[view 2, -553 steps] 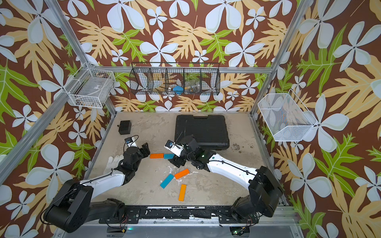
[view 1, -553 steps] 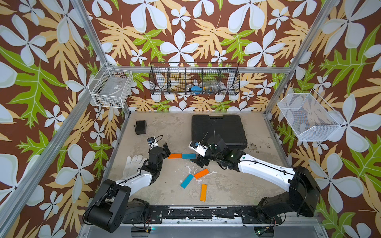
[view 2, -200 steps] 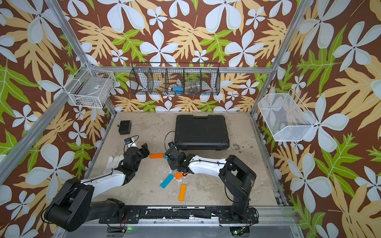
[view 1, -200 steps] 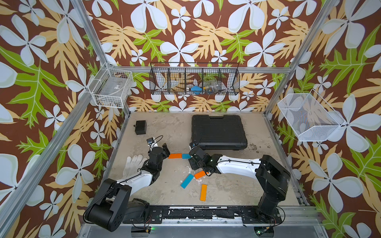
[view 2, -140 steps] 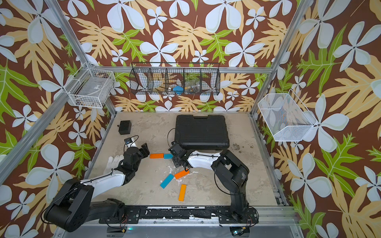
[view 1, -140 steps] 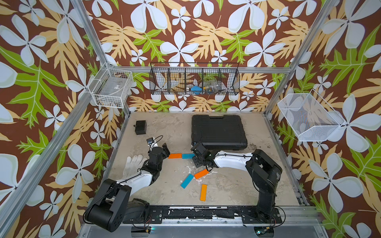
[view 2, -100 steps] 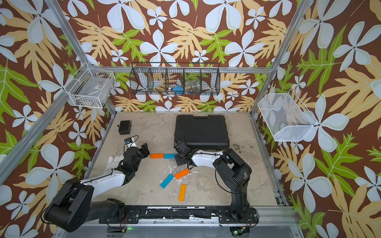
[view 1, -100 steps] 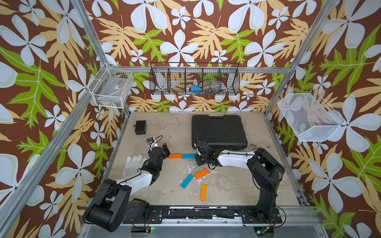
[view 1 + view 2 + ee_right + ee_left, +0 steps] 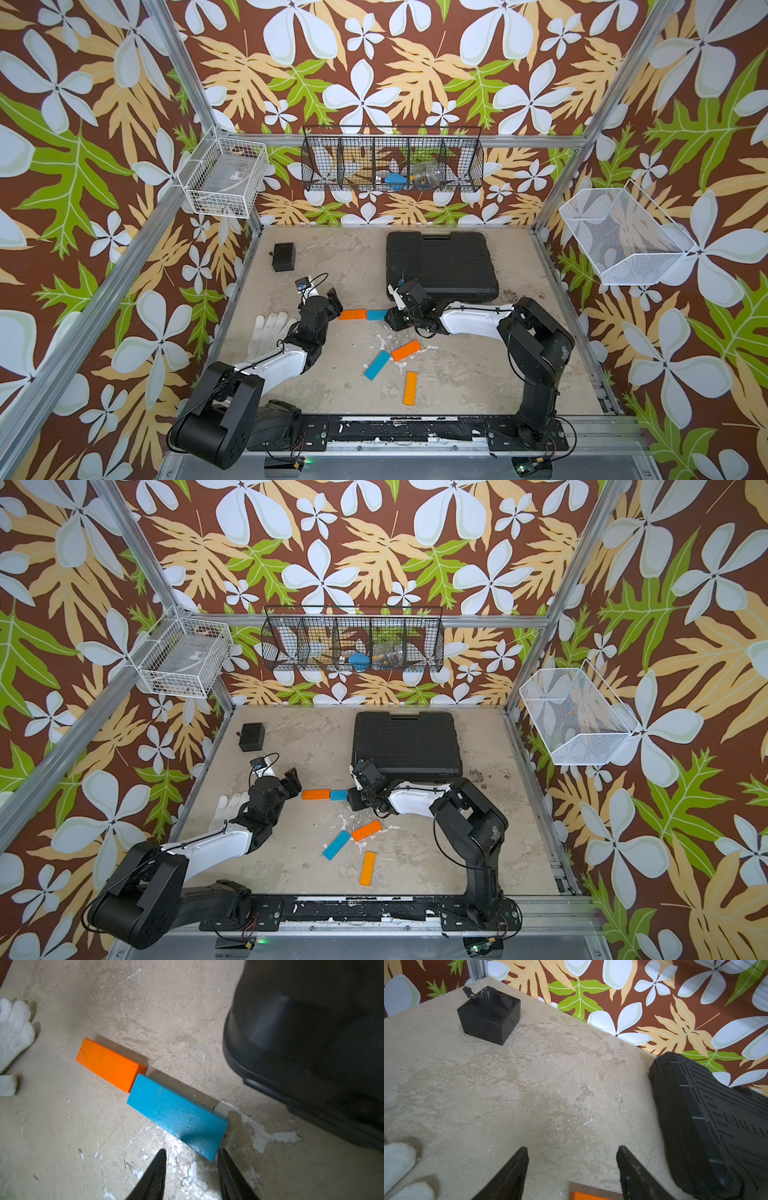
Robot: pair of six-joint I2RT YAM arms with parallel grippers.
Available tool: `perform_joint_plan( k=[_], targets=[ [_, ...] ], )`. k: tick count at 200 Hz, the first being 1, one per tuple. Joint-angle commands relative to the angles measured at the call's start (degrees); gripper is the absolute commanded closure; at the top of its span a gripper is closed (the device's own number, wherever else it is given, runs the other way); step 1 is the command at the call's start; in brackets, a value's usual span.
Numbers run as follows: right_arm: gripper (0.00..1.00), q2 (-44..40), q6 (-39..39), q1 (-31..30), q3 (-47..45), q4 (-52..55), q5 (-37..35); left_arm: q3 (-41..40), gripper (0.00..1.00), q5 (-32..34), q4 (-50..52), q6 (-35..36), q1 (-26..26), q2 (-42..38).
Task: Assemble the number 7 with building blocks
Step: Adjust the building block at the center of the board.
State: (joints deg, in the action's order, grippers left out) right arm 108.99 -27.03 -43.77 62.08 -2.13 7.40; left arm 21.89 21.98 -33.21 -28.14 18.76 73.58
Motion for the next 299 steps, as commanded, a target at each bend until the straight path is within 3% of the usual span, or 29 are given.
perform_joint_plan(
  k=[1, 197, 235, 270, 299],
  targets=[
    [0.57, 0.58, -0.66, 0.15, 0.67, -0.23, -1.00, 0.17, 0.30, -0.44, -0.44, 0.19, -0.09, -0.38],
    [0.60, 2.19, -3.31, 0.28, 1.30, -1.24, -0.84, 0.00, 0.30, -0.72, -0.62, -0.09, -0.11, -0.90],
    [0.39, -1.92, -1.94, 0.18, 0.01, -0.41, -2.56, 0.00, 0.30, -0.77, -0.63, -0.16, -0.08, -0.82],
    [0.40, -9.82, -0.08, -0.18, -4.63, -0.13, -6.12, 0.00, 0.30, -0.69, -0.63, -0.16, -0.13, -0.74],
    [0.41, -16.78, -3.22, -3.47, -8.48, 7.61, -9.03, -0.01, 0.30, -0.45, -0.71, -0.11, -0.07, -0.38]
  ],
)
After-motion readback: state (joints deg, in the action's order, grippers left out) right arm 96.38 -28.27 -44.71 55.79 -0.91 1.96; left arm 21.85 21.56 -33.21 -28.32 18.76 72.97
